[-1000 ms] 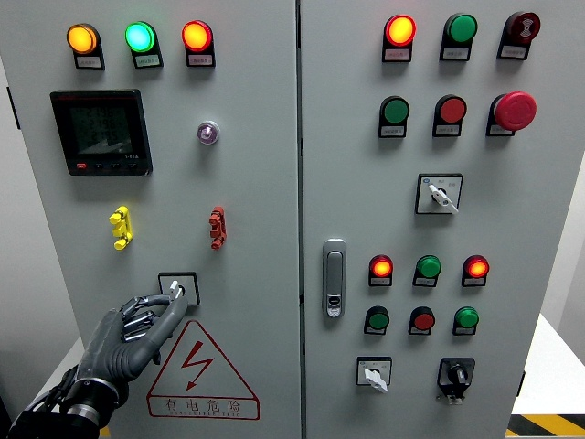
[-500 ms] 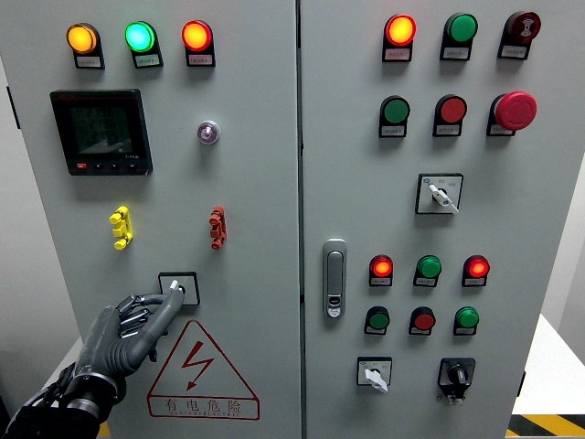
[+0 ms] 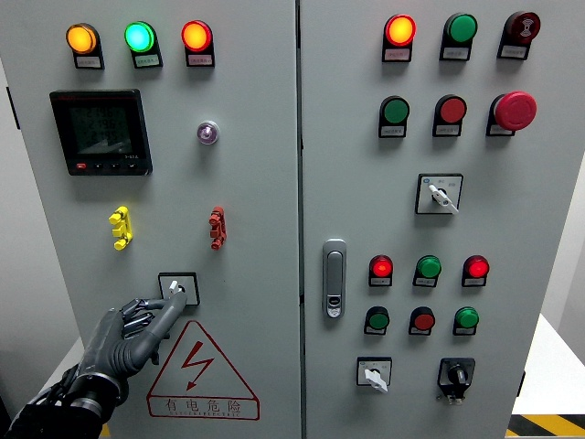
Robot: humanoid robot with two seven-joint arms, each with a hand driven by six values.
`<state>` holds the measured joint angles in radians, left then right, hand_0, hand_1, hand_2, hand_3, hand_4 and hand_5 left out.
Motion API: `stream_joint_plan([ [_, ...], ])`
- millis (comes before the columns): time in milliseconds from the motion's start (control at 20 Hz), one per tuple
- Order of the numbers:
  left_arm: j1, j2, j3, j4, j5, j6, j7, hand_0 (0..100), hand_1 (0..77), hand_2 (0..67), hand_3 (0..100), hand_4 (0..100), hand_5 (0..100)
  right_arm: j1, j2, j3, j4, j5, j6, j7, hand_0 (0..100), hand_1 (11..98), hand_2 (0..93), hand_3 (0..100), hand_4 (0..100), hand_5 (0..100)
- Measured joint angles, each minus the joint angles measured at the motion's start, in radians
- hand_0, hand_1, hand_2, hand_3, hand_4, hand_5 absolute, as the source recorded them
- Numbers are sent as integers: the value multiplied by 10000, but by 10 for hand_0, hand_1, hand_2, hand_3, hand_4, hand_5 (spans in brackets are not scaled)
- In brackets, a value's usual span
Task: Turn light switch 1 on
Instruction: 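Close the left hand's fingers around the rotary switch knob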
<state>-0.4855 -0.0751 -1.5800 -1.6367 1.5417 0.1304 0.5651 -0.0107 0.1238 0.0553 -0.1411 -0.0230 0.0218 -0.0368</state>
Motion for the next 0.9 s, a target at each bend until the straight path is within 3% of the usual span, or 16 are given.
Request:
stream_joint_plan([
  [900, -176, -8, 17, 0, 489, 1, 396, 0, 509, 491, 869, 1000, 893, -1, -2, -9, 1, 0, 3, 0, 0, 192, 0, 196, 194, 105],
])
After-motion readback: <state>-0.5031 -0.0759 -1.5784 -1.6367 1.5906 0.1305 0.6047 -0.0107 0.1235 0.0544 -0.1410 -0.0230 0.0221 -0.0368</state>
